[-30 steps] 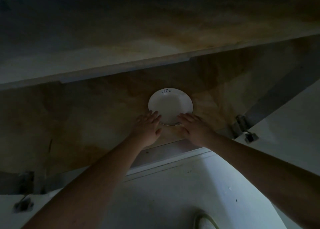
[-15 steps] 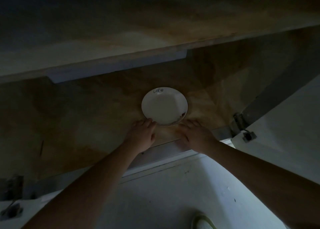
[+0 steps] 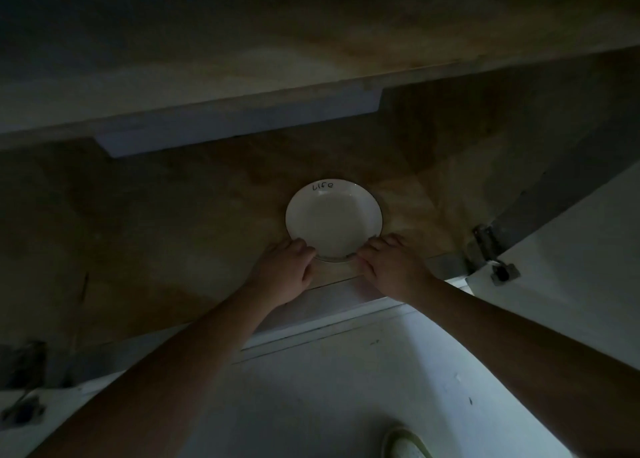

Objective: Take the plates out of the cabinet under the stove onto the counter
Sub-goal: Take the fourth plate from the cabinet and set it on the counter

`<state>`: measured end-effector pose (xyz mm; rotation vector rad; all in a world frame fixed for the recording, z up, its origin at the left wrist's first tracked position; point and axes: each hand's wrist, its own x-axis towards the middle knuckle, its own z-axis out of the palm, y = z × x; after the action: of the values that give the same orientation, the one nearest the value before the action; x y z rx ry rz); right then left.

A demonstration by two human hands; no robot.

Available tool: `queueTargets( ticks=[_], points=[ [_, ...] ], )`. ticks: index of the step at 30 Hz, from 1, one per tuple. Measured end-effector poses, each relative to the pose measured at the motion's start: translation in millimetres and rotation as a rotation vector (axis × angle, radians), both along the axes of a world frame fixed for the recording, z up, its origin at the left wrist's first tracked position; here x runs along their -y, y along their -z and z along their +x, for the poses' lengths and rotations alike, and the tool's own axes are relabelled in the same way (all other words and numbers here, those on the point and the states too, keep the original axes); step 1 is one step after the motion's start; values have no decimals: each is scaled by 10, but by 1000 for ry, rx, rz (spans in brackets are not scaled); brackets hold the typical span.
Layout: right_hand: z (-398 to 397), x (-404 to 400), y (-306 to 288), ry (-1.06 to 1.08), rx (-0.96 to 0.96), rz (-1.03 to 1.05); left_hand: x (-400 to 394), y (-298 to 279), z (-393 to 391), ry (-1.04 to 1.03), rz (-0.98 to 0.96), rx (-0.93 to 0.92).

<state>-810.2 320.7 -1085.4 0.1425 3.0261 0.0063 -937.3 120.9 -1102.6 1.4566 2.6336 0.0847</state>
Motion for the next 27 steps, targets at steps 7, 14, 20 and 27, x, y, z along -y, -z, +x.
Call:
queueTargets(
  ticks=[7, 14, 20, 27],
  points=[
    [-184, -196, 55, 369, -185, -656, -99, -58, -190, -418, 428, 382],
    [-453, -395, -15, 876, -43, -1497, -236, -12, -394, -1098, 793, 1055],
    [-541, -489, -18, 998, -183, -1864, -252, -68, -362, -1031, 864, 1413],
    [-433, -540, -24, 1025, -122, -2019, -146, -96, -444, -1089, 849, 1533]
  ],
)
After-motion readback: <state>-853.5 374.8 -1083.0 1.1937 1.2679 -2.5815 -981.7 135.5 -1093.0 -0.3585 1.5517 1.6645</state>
